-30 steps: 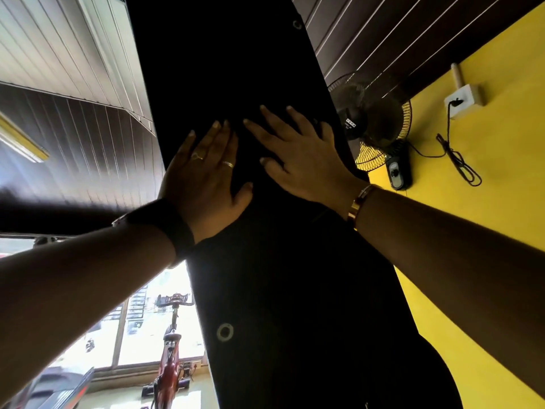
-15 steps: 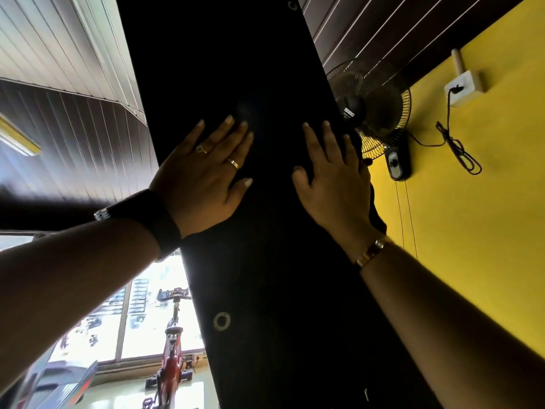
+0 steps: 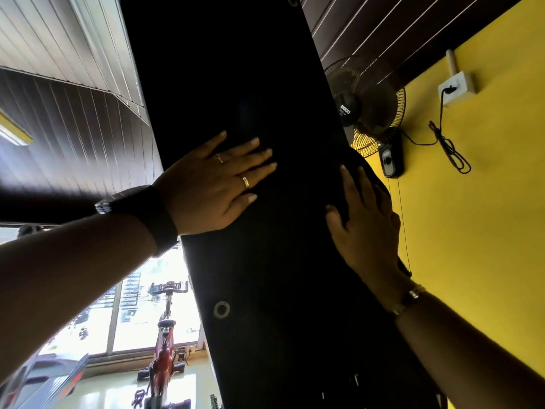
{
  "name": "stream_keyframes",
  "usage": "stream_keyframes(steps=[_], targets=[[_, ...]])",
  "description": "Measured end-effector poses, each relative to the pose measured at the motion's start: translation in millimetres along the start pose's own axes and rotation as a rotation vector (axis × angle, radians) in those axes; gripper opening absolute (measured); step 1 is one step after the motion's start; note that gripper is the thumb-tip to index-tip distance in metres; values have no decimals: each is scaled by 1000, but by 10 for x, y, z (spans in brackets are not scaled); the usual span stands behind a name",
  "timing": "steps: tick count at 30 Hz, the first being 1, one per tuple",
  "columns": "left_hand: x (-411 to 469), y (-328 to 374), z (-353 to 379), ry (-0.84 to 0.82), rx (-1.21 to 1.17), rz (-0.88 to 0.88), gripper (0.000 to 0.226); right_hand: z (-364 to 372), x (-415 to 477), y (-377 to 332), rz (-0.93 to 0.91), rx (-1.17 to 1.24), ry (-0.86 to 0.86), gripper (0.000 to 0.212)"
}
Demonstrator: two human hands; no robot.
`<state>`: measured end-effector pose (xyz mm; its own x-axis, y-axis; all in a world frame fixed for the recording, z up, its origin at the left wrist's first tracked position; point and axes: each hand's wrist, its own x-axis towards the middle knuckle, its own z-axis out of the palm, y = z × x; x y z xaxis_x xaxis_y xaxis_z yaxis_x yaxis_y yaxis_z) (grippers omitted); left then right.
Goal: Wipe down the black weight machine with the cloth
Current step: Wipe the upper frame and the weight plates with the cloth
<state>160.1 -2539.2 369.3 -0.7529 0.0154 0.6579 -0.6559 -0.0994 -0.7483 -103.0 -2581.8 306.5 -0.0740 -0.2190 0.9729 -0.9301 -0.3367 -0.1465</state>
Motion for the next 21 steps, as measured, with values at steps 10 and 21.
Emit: stream_keyframes(steps=[10, 21], targets=[[-15, 38, -6, -24, -31, 44, 53, 148, -1396, -605, -455, -139, -18, 81], [-32, 50, -33, -79, -20, 46, 54, 126, -1081, -832, -377, -87, -14, 61]])
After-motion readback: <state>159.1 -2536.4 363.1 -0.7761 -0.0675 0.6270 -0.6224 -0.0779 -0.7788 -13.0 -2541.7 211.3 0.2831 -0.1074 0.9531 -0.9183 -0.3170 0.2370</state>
